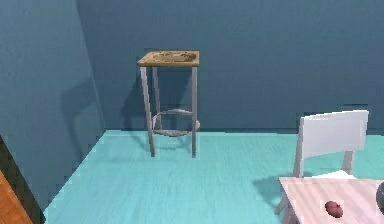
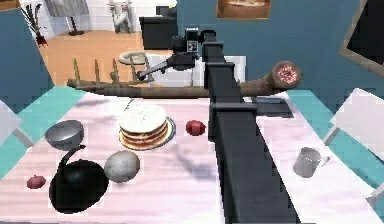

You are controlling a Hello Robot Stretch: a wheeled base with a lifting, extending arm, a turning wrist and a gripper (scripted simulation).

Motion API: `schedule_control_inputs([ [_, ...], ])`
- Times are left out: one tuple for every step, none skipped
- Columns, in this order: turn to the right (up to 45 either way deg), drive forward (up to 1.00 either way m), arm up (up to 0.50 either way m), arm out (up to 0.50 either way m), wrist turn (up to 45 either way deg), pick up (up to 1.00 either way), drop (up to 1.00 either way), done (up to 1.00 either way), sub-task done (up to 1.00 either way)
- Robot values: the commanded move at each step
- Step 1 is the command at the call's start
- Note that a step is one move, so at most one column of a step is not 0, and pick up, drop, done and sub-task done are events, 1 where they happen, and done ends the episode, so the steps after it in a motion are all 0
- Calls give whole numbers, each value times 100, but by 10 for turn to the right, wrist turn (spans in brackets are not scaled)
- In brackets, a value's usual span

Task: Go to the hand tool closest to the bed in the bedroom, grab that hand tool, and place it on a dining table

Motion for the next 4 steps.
schedule_control_inputs([
  [0, 0, 0, 0, 330, 0, 0, 0, 0],
  [0, 0, -2, 0, 0, 0, 0, 0, 0],
  [0, 0, -32, 0, 0, 0, 0, 0, 0],
  [0, 0, 0, 0, 0, 0, 100, 0, 0],
])
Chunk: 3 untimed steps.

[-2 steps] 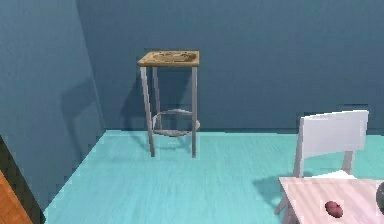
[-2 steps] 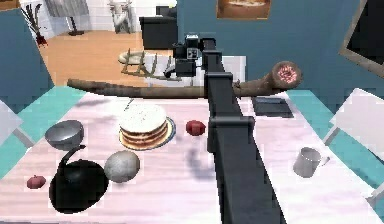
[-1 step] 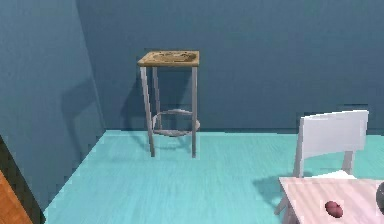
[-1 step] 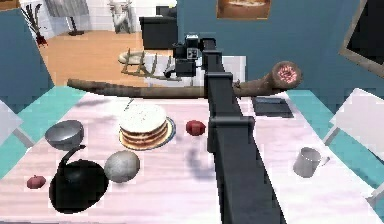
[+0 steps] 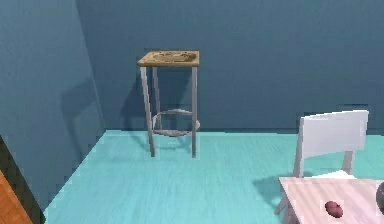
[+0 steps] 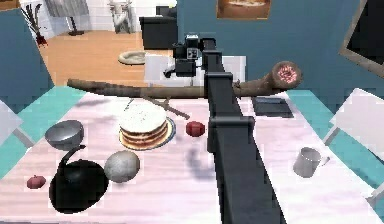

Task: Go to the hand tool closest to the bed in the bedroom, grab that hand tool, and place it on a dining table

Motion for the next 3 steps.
schedule_control_inputs([
  [0, 0, 2, 0, 0, 0, 0, 0, 0],
  [0, 0, 0, -8, 0, 0, 0, 0, 0],
  [0, 0, 0, 0, 0, 0, 0, 100, 0],
])
